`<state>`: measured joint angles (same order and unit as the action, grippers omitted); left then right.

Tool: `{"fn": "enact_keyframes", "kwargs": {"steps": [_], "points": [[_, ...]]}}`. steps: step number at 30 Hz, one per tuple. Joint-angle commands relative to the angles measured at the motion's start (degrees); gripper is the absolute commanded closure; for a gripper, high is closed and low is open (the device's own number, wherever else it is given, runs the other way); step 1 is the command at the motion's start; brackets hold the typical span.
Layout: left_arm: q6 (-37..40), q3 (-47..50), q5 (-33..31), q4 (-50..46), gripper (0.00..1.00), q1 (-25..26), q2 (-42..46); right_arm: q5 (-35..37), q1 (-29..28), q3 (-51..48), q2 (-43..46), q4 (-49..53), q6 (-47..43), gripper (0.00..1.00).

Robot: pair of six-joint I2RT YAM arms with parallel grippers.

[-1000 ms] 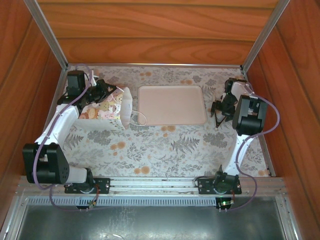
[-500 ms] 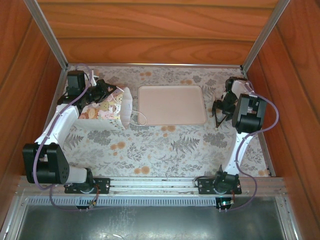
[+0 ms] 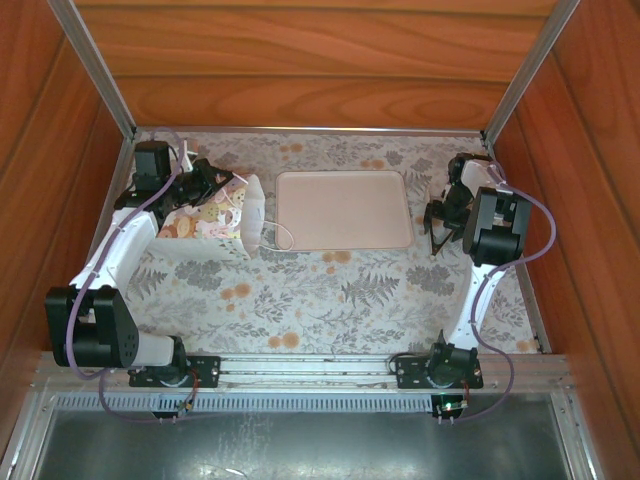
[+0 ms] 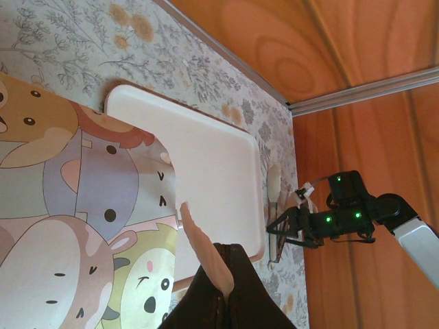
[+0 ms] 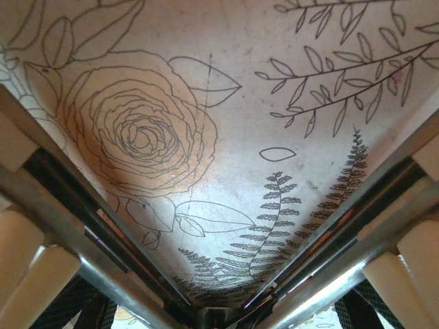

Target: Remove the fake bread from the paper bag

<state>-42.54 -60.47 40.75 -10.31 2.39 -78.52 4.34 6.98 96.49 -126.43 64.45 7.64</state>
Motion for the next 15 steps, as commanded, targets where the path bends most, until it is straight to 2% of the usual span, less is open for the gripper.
{"fn": "enact_keyframes", "kwargs": {"steps": [1, 11, 15], "points": [[-0.52, -1.47, 0.04, -0.39, 1.00, 0.32, 0.32, 0.94, -0.30, -1.27, -3.42, -2.36, 1.92, 0.19], [-0.32, -0.86, -0.06, -0.38, 1.00, 0.33, 1.08, 1.96, -0.99, -1.16, -3.52, -2.48, 3.32, 0.20], [-0.33, -0.77, -0.05, -0.38, 1.00, 0.25, 1.09, 1.58, -1.01, -0.50, -3.90, -2.39, 2.66, 0.23]]}}
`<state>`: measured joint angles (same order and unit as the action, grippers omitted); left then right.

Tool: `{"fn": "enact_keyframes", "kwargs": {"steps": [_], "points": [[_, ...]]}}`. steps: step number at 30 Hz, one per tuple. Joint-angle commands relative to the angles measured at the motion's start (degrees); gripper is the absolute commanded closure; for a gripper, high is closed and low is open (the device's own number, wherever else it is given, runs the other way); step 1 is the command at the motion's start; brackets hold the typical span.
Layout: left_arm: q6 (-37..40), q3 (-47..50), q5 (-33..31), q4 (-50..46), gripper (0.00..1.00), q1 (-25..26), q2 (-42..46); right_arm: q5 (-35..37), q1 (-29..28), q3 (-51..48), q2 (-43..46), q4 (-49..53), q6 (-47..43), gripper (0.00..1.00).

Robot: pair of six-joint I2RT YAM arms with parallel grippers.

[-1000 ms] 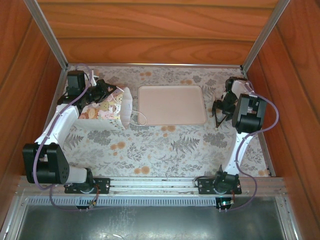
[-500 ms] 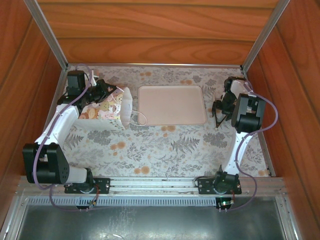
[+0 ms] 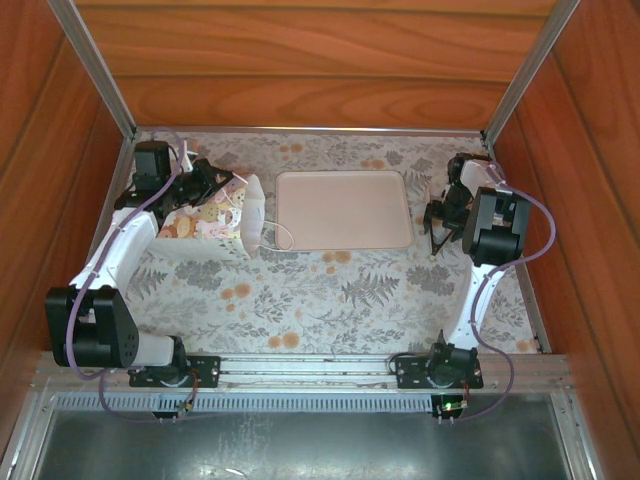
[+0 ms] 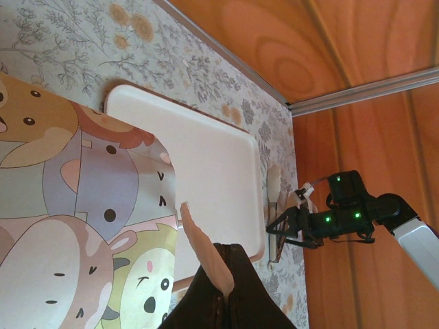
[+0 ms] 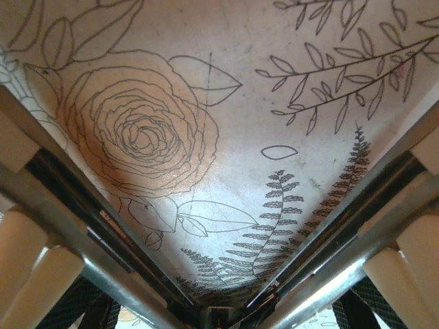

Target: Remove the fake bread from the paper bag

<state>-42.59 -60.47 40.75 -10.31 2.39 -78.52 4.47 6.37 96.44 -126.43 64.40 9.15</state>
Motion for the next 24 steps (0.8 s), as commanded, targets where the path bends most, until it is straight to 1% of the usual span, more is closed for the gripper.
{"fn": "enact_keyframes", "kwargs": {"steps": [1, 2, 3, 6, 8, 13, 17, 20, 24], "points": [[-0.27, -0.79, -0.06, -0.32, 1.00, 0.26, 1.17, 1.34, -0.39, -0.20, -3.91, -2.44, 0.84, 0.27], [-0.30, -0.81, -0.06, -0.33, 1.00, 0.33, 1.20, 1.28, -0.39, -0.12, -3.91, -2.44, 0.52, 0.32], [-0.29, -0.79, 0.02, -0.33, 1.00, 0.32, 1.11, 1.33, -0.39, -0.16, -3.86, -2.57, 0.38, 0.35], [-0.26, -0.80, -0.02, -0.32, 1.00, 0.30, 1.23, 1.00, -0.39, -0.48, -2.04, -2.00, -0.18, 0.40], [-0.23, -0.86, -0.06, -0.33, 1.00, 0.27, 1.19, 0.32, -0.39, -1.20, 1.04, -1.54, -0.57, 0.44], [-0.45, -0.98, 0.15, -0.28, 1.00, 0.31, 1.32, -1.29, -0.61, -1.55, 10.48, 2.81, -1.41, 0.47], [-0.55, -0.97, 0.33, -0.13, 1.00, 0.28, 1.51, -3.22, -0.83, -3.31, 17.37, 3.90, -1.15, 0.46], [-0.84, -1.16, 0.70, 0.03, 1.00, 0.29, 1.55, -3.19, -1.10, -4.09, 20.01, 4.74, -1.06, 0.46], [-1.17, -1.07, 0.65, 0.20, 1.00, 0.29, 2.14, -4.50, -1.51, -4.85, 23.09, 5.12, -1.58, 0.50]]}}
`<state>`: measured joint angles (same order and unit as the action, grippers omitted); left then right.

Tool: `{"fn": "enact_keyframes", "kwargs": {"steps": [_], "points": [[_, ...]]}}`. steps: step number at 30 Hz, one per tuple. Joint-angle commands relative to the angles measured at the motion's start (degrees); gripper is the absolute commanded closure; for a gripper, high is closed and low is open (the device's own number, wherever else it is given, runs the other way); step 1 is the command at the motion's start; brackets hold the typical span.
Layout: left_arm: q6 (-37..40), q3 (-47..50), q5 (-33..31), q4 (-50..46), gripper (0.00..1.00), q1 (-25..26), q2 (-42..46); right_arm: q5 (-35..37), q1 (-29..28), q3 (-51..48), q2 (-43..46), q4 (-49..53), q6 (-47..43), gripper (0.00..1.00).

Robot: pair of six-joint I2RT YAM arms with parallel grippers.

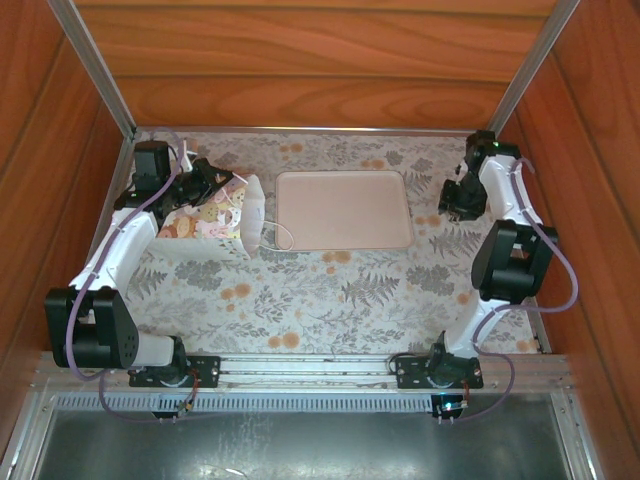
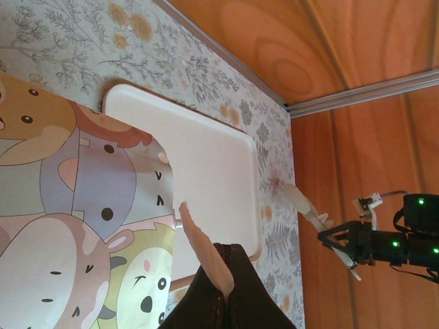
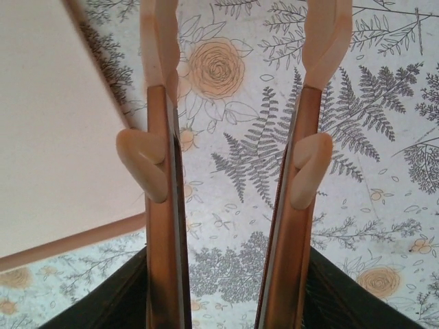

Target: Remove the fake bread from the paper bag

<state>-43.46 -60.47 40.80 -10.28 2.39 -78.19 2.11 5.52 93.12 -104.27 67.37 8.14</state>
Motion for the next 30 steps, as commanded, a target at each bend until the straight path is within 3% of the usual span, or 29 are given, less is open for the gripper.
{"fn": "enact_keyframes", "kwargs": {"steps": [1, 9, 17, 30], "points": [[-0.29, -1.07, 0.65, 0.13, 1.00, 0.32, 1.99, -2.70, -0.81, -1.66, 1.77, 2.18, -0.67, 0.50], [0.10, -0.85, 0.67, -0.06, 1.00, 0.33, 3.10, -11.87, -4.53, -3.08, 10.77, 0.58, -1.99, 0.50], [1.79, -1.00, 0.05, -2.07, 1.00, 0.32, 5.43, -25.57, -10.55, -11.97, 20.23, -9.77, -1.64, 0.51], [3.43, -0.19, -3.09, -5.15, 1.00, 0.29, 8.78, -32.22, -23.56, -27.22, 28.51, -26.35, -4.29, 0.53]]}}
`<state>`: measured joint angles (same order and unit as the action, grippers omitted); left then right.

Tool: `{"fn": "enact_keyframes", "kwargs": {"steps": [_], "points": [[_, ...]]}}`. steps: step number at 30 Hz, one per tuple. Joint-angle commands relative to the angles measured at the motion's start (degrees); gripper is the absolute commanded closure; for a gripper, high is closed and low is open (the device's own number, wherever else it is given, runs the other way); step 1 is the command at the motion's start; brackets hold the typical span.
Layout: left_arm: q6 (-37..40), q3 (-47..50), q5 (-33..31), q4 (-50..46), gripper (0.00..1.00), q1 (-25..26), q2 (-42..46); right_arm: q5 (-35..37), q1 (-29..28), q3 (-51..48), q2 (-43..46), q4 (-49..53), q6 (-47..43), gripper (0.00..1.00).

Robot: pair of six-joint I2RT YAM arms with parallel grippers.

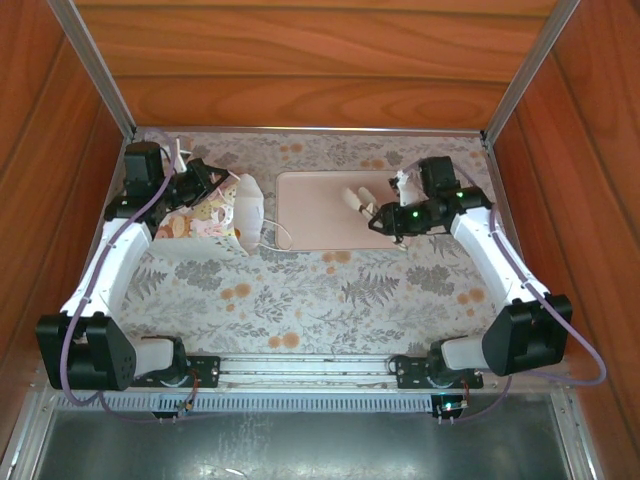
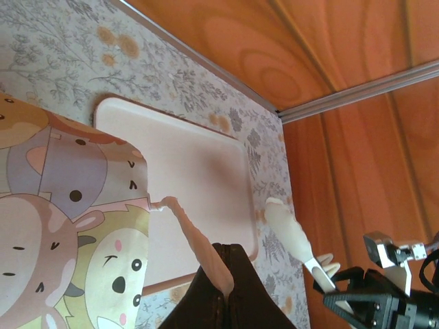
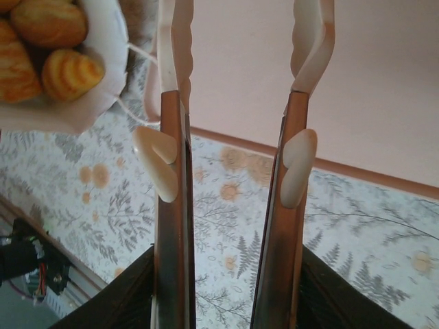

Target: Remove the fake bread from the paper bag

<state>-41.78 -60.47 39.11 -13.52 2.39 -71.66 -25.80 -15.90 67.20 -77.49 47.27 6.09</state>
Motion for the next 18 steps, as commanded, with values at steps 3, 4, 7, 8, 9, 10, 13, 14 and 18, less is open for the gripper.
{"fn": "enact_keyframes", "kwargs": {"steps": [3, 4, 7, 8, 9, 10, 13, 14, 18], "points": [[2.57, 0.15, -3.29, -3.55, 1.00, 0.25, 3.80, -5.37, -6.16, -1.05, 0.70, -7.00, -4.29, 0.53], [2.79, 0.13, -3.77, -4.12, 1.00, 0.26, 4.12, -5.65, -7.52, -0.79, 0.16, -7.43, -4.62, 0.53], [4.05, -0.42, -5.05, -6.12, 1.00, 0.37, 5.18, -4.85, -13.10, -0.11, -2.49, -10.30, -5.06, 0.54], [5.19, -0.98, -5.30, -7.44, 1.00, 0.24, 5.45, -4.65, -15.03, 0.17, -3.67, -11.59, -4.95, 0.54], [6.38, -1.60, -5.80, -9.13, 1.00, 0.17, 5.73, -4.26, -16.75, 0.61, -5.10, -13.01, -4.67, 0.54], [7.30, -2.02, -6.34, -10.20, 1.00, 0.21, 6.11, -3.97, -18.14, 1.07, -6.52, -14.09, -4.22, 0.54], [9.23, -2.07, -8.51, -12.34, 1.00, 0.18, 7.41, -3.26, -22.62, 4.65, -12.00, -15.15, -4.16, 0.55], [9.34, -1.88, -9.58, -12.63, 1.00, 0.19, 7.78, -3.50, -23.94, 6.13, -13.84, -15.02, -4.28, 0.54], [10.63, -1.91, -10.64, -13.81, 1.00, 0.19, 8.30, -3.64, -28.50, 10.02, -19.71, -16.43, -4.20, 0.53]]}}
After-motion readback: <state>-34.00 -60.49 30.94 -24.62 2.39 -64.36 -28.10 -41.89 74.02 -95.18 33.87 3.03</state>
